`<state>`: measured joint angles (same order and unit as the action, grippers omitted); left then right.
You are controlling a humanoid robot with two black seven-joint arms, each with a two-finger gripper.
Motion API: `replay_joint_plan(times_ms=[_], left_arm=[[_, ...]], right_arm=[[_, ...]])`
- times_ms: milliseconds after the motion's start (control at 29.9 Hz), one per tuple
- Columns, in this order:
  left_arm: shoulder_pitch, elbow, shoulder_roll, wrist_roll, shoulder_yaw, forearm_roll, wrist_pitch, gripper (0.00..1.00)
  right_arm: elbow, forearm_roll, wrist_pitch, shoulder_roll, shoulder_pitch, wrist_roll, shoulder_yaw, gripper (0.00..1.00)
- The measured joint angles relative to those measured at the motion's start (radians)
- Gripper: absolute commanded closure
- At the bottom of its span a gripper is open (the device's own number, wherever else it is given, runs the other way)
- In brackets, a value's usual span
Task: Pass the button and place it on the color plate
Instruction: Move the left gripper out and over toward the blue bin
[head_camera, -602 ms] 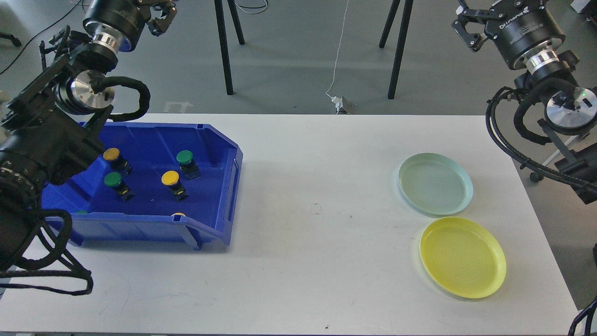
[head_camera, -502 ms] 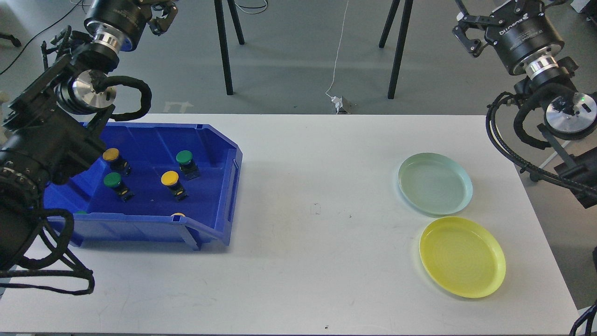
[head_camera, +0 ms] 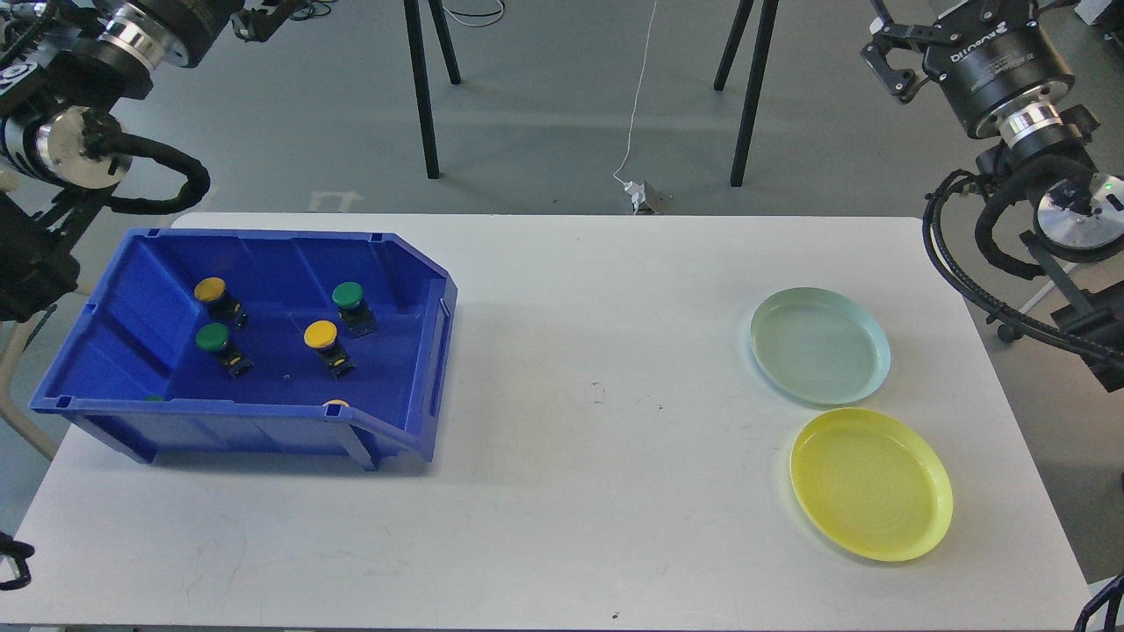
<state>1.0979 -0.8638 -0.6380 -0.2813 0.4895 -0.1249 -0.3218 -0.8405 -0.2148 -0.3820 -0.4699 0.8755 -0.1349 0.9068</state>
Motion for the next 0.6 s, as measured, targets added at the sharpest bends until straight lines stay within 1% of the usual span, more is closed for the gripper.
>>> replay_joint_plan(times_ms=[134,301,435,602], left_arm=[[0.0,-0.096,-0.101,-0.004,-0.016,-0.242,0.004,0.0],[-0.018,-0.184,-0.25,-0.011,-0.018,-0.583,-0.005,0.0],[-0.086,-0.252,-0.359,-0.011,-0.03,-0.702,-0.006,0.01],[-0.149,-0.318,-0.44,-0.011,-0.04,-0.917,-0.002,0.06]], right_arm=[[0.0,0.0,0.0,-0.003,-0.004,0.0,0.0,0.0],[0.002,0.0,0.0,-0.013,-0.006,0.0,-0.002,0.0],[0.003,0.001,0.0,-0.016,-0.006,-0.001,-0.002,0.0],[0.003,0.002,0.001,-0.016,-0.008,-0.002,-0.002,0.0]])
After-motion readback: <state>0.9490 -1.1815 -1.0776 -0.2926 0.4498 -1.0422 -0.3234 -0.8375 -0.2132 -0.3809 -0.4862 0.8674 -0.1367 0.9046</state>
